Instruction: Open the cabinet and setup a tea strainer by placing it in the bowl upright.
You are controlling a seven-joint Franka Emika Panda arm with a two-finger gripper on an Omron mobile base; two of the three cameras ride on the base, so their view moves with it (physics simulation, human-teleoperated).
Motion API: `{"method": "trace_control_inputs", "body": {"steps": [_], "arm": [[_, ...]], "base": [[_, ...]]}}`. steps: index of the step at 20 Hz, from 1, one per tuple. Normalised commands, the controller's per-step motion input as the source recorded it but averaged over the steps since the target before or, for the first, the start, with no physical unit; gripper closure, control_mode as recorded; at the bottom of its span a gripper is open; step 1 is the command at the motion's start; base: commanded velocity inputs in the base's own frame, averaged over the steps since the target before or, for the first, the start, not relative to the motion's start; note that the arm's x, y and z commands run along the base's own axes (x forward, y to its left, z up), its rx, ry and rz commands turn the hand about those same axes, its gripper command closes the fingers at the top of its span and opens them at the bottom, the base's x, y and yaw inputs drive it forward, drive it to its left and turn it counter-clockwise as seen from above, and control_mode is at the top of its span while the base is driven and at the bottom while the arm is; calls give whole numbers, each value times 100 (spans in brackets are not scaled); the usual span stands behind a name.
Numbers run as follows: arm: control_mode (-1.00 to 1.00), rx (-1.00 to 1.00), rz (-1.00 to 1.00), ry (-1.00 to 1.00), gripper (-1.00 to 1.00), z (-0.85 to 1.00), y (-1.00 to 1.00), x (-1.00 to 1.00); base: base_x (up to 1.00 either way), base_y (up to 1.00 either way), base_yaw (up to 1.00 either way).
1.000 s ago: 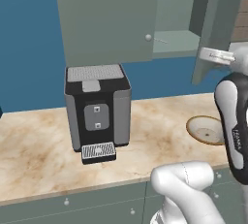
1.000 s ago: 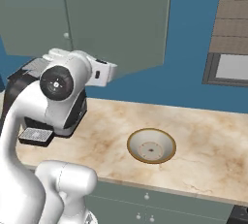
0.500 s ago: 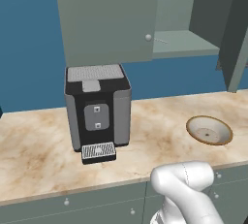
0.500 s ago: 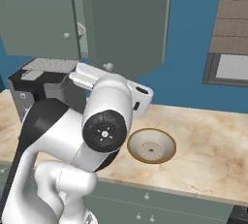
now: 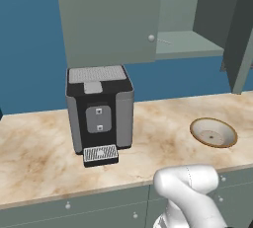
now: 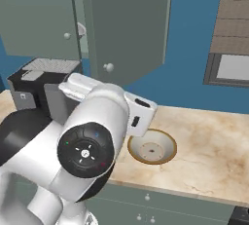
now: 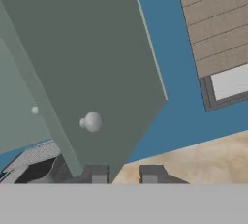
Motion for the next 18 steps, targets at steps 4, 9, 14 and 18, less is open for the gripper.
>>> {"method": "trace_control_inputs", "body": {"steps": [4, 9, 14, 18], "arm": [[-100, -25, -19, 10, -100, 16, 46, -64], [-100, -45, -21, 21, -100, 37, 85, -31], [-100, -74, -3, 49, -100, 16, 100, 5], [-100, -60, 0, 53, -100, -14, 66, 30]], "base": [[0, 0, 0], [0, 0, 0], [0, 0, 0], [0, 0, 0]]}}
